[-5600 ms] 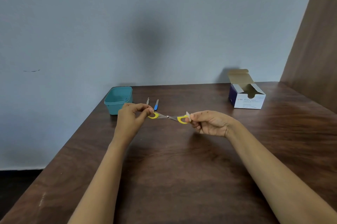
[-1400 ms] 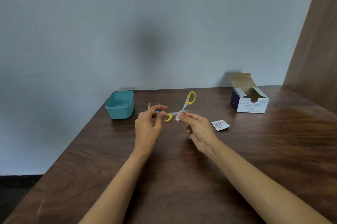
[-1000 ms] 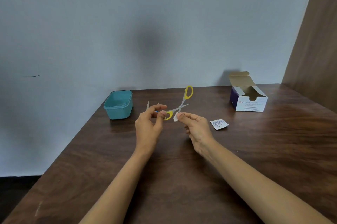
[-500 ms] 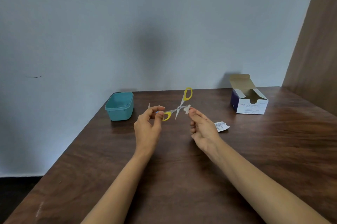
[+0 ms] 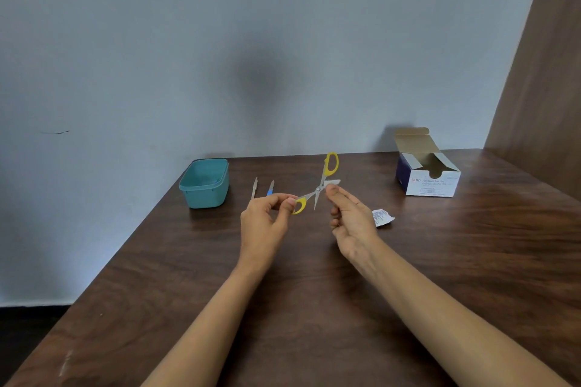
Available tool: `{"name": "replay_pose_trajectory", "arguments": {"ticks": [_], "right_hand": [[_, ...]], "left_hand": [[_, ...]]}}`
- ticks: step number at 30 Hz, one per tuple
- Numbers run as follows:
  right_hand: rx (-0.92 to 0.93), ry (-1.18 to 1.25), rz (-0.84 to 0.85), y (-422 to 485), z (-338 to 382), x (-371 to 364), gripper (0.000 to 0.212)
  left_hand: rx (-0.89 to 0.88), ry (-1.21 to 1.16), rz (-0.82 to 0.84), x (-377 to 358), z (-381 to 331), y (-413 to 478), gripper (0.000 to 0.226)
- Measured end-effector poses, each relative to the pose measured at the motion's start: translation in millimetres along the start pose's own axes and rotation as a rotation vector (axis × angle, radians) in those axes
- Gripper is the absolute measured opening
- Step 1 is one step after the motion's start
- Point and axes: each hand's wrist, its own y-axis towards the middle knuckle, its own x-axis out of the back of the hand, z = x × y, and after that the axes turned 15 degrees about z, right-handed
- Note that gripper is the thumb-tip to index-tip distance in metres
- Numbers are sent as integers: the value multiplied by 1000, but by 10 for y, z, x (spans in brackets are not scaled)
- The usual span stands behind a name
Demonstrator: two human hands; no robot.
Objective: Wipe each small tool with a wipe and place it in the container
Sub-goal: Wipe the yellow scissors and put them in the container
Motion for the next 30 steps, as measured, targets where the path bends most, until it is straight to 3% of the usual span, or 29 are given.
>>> {"name": "replay_pose_trajectory", "arguments": {"ticks": [5, 17, 20, 24, 30], "right_hand": [[-40, -122, 29, -12, -88, -13, 12], [81, -64, -131, 141, 237, 193, 8], [91, -190, -83, 159, 298, 237, 14], [99, -349, -1, 91, 387, 222, 5], [373, -578, 164, -35, 439, 124, 5]], "left_hand": [[-2, 13, 18, 41, 17, -3, 12], [47, 17, 15, 53, 20, 4, 14], [42, 49, 23, 72, 26, 19, 13], [19, 88, 46, 79, 21, 26, 13], [-40, 151, 41, 93, 5, 20, 9]]}}
